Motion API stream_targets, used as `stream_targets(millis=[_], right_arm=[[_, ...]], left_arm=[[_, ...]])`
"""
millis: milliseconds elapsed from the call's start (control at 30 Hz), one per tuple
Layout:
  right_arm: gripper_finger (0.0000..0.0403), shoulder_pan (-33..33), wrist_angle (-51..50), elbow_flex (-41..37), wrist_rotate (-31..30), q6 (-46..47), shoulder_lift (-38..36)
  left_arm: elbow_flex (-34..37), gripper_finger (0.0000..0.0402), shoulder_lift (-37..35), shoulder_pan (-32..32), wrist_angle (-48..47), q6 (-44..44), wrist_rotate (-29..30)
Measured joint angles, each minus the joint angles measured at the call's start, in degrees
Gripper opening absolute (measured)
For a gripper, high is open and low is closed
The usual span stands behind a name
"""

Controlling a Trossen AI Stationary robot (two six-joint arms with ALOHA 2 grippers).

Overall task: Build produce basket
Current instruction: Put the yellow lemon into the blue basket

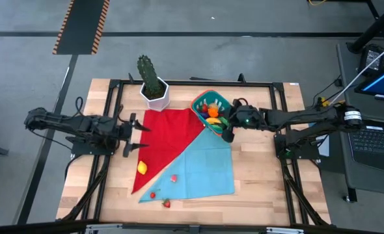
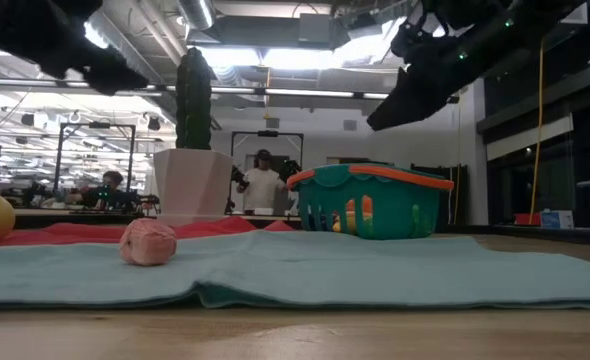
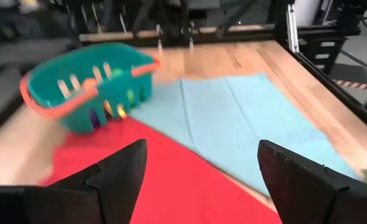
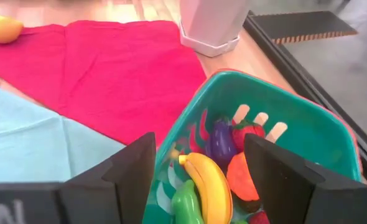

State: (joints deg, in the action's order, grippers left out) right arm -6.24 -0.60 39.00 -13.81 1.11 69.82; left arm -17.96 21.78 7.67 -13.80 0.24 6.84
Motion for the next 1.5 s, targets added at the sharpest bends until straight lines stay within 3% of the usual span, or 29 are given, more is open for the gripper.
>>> stream_targets(millis=[267,567,1000,1133,1333,1500], right_arm=[[0.0245,2.1,-0.1,0.0,-1.6,1.7,-0.1],[0.0245,2.0,-0.1,0.0,-1.7,0.7,-0.1],[0.0245,2.0,-0.1,0.0,-1.7,-0.1,-0.1],[0.0245,2.0,-0.1,0.0,-1.7,0.0,-0.1],[0.0245,3.0,0.0,0.0,-1.6,1.4,-0.1],[0.0245,4.9,-0.1,0.0,-1.6,0.3,-0.1]], left_arm=[[0.0,0.0298,-1.3,10.2,-7.4,-12.4,15.0],[0.0,0.0298,0.0,25.2,-7.3,-25.2,28.4],[-0.3,0.0298,16.8,51.9,4.1,-43.6,55.4],[-3.3,0.0298,23.8,55.0,4.4,-48.9,58.8],[-9.8,0.0298,35.3,55.5,4.0,-52.1,59.0],[-13.5,0.0298,44.6,55.5,2.7,-61.0,58.9]])
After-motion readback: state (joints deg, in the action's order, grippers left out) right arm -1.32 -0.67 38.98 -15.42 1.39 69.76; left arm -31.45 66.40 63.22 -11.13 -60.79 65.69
